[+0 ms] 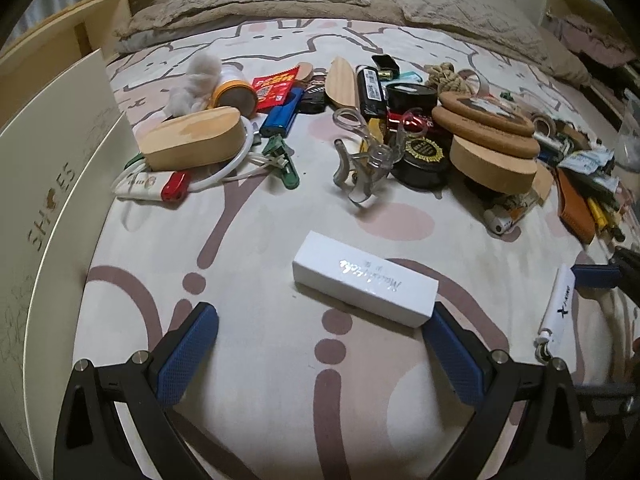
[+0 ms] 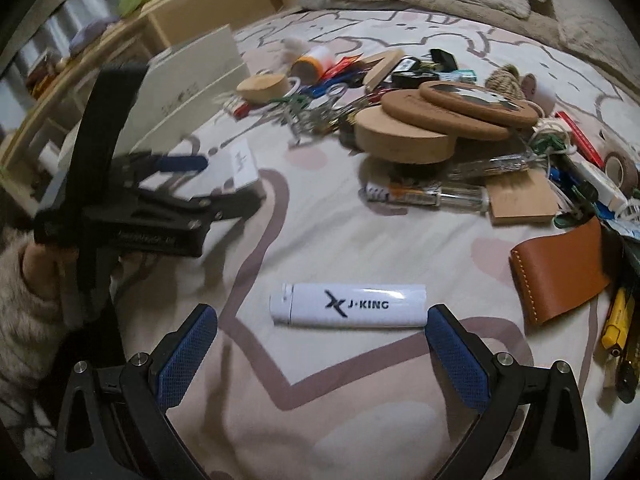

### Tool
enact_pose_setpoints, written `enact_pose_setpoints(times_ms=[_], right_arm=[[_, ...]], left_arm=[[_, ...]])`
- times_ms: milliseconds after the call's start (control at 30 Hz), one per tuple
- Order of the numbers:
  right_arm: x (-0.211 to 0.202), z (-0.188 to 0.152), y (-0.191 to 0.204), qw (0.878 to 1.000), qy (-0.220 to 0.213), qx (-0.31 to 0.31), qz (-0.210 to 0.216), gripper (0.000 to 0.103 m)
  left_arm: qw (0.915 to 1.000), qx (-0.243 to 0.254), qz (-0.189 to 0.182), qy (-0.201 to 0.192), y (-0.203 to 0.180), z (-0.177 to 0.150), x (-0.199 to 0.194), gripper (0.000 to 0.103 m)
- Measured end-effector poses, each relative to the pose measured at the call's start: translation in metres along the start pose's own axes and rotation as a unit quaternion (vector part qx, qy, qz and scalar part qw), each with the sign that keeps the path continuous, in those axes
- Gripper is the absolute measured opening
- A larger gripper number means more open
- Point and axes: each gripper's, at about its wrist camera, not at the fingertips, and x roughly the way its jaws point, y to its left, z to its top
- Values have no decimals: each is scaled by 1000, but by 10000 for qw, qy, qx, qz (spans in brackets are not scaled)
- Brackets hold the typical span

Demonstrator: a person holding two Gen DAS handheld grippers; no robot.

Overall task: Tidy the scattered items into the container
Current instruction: 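Move the left tool to the white box while the right tool approaches the white J-KING lighter, then close the left tool on the white box while the right tool grips the J-KING lighter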

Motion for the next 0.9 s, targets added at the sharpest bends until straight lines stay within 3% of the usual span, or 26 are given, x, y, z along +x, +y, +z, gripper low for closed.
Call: enact_pose_setpoints(times_ms=[233, 467, 567, 900], right_arm=[[6, 0, 2, 9990, -16, 191, -396, 103], [11, 2, 7, 9955, 82, -9, -941, 103], [12, 5, 4, 9898, 92, 17, -1424, 103], [12, 2, 2, 9907, 136, 41, -1352, 99]], left_arm=[[10000, -78, -28, 16, 2, 5, 4, 103], [9997, -84, -208, -92, 4, 4, -1, 100], [9993, -19, -343, -168, 1, 3, -6, 86], [9985, 275, -415, -239, -10, 3, -9, 67]])
